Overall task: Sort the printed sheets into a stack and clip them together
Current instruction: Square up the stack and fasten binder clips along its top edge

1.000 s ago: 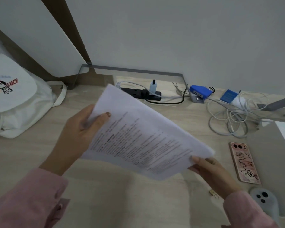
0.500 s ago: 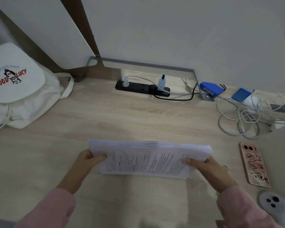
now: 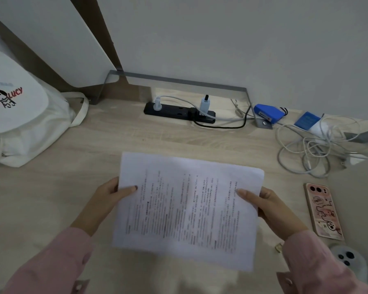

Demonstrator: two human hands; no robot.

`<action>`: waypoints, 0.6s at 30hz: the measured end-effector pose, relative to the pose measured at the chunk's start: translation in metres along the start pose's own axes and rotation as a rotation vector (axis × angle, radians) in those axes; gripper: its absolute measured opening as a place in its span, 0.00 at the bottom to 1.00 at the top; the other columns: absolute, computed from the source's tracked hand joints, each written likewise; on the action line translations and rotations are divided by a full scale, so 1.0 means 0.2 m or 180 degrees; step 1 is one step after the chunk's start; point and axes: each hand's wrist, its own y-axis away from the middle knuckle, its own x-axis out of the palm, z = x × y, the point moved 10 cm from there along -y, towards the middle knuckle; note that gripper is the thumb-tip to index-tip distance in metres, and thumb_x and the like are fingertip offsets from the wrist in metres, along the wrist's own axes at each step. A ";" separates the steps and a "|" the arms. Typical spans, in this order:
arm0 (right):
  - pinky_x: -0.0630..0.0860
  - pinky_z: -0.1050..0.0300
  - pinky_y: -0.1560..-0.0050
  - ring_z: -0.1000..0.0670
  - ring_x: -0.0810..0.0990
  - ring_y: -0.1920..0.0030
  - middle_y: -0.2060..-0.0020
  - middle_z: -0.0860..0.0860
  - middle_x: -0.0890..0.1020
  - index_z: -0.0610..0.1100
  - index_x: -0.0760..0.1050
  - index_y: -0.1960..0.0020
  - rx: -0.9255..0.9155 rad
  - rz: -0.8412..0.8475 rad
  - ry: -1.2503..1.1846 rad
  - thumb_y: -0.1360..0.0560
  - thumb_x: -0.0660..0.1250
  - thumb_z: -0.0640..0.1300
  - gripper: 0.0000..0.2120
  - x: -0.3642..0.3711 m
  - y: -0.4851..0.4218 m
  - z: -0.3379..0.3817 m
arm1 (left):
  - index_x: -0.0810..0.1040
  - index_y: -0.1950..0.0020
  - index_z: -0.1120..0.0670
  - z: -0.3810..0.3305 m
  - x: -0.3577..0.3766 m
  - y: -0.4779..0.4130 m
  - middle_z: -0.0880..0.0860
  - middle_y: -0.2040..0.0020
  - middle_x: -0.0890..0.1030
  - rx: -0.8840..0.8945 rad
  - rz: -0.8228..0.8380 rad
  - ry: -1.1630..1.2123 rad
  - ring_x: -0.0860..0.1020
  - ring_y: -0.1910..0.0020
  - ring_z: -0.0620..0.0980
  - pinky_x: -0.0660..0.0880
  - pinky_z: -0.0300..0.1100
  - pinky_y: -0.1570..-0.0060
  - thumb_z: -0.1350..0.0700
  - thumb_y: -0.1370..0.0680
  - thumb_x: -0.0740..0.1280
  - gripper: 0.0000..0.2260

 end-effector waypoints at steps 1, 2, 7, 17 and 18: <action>0.81 0.56 0.61 0.43 0.84 0.56 0.55 0.43 0.86 0.42 0.81 0.50 0.0081 0.0005 -0.0074 0.28 0.67 0.46 0.11 0.00 0.00 -0.01 | 0.81 0.51 0.46 0.01 -0.01 -0.01 0.41 0.58 0.85 -0.0109 0.0021 0.0034 0.83 0.58 0.43 0.76 0.40 0.59 0.55 0.26 0.70 0.06; 0.81 0.55 0.60 0.43 0.84 0.55 0.54 0.43 0.85 0.42 0.80 0.48 0.0185 0.0004 -0.0198 0.27 0.66 0.44 0.11 0.00 0.00 -0.02 | 0.81 0.50 0.48 0.03 0.00 -0.01 0.45 0.56 0.86 -0.0242 0.0081 0.0082 0.83 0.56 0.47 0.77 0.42 0.58 0.52 0.28 0.70 0.07; 0.81 0.51 0.61 0.41 0.84 0.55 0.51 0.41 0.84 0.41 0.78 0.43 0.0637 -0.0172 -0.0948 0.29 0.67 0.43 0.15 -0.01 0.00 -0.14 | 0.81 0.47 0.56 0.17 0.00 0.01 0.54 0.51 0.84 -0.0816 0.0481 0.0585 0.82 0.56 0.49 0.75 0.43 0.58 0.53 0.25 0.65 0.12; 0.78 0.43 0.46 0.39 0.80 0.43 0.43 0.41 0.81 0.41 0.72 0.37 0.0364 -0.0262 -0.1955 0.29 0.65 0.36 0.20 0.23 0.02 -0.26 | 0.77 0.42 0.53 0.14 0.05 0.01 0.51 0.46 0.82 -0.0530 -0.0418 0.1802 0.79 0.48 0.50 0.74 0.45 0.54 0.56 0.21 0.60 0.10; 0.79 0.43 0.47 0.39 0.80 0.44 0.44 0.41 0.81 0.40 0.73 0.38 0.0353 -0.0174 -0.1989 0.31 0.66 0.34 0.21 0.27 0.03 -0.26 | 0.76 0.42 0.53 0.14 0.04 0.01 0.51 0.46 0.81 -0.0499 -0.0648 0.1803 0.79 0.48 0.51 0.75 0.46 0.53 0.56 0.21 0.60 0.10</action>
